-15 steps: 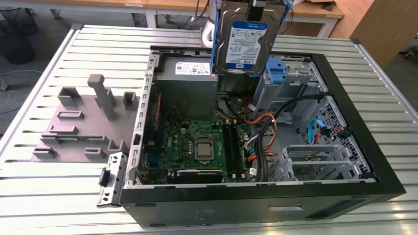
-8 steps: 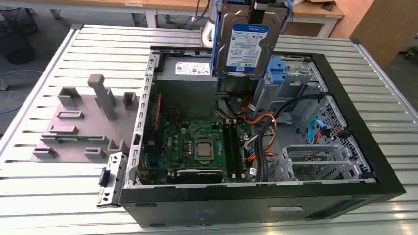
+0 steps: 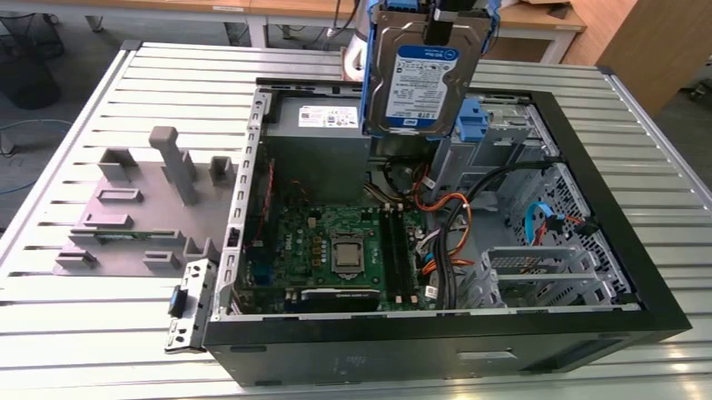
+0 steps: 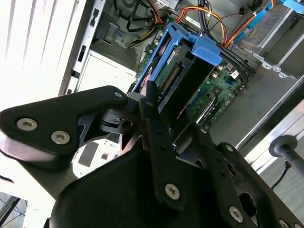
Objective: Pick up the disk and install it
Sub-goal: 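Pick up the disk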
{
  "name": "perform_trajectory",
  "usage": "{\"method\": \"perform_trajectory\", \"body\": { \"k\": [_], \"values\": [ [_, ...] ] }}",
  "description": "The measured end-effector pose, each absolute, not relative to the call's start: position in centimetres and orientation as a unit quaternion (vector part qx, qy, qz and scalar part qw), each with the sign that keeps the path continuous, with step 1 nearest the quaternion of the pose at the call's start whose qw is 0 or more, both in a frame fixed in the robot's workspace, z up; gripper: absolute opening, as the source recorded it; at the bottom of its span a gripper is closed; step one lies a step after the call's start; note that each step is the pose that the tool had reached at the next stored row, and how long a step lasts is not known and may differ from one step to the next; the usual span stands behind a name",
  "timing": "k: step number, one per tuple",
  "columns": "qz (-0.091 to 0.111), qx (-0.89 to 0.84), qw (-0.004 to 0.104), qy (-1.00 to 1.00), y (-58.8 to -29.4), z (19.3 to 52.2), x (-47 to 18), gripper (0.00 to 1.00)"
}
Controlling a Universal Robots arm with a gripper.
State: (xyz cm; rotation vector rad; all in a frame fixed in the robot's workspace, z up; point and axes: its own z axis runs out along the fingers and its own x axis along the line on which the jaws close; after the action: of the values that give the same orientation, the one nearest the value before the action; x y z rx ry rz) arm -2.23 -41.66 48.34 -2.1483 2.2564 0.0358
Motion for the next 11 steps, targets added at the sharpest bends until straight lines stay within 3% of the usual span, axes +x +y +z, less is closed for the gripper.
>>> {"method": "perform_trajectory", "body": {
  "k": [11],
  "values": [
    [0.011,-0.689,0.013,0.724,-42.59,48.33,-2.24,0.35]
  ]
}}
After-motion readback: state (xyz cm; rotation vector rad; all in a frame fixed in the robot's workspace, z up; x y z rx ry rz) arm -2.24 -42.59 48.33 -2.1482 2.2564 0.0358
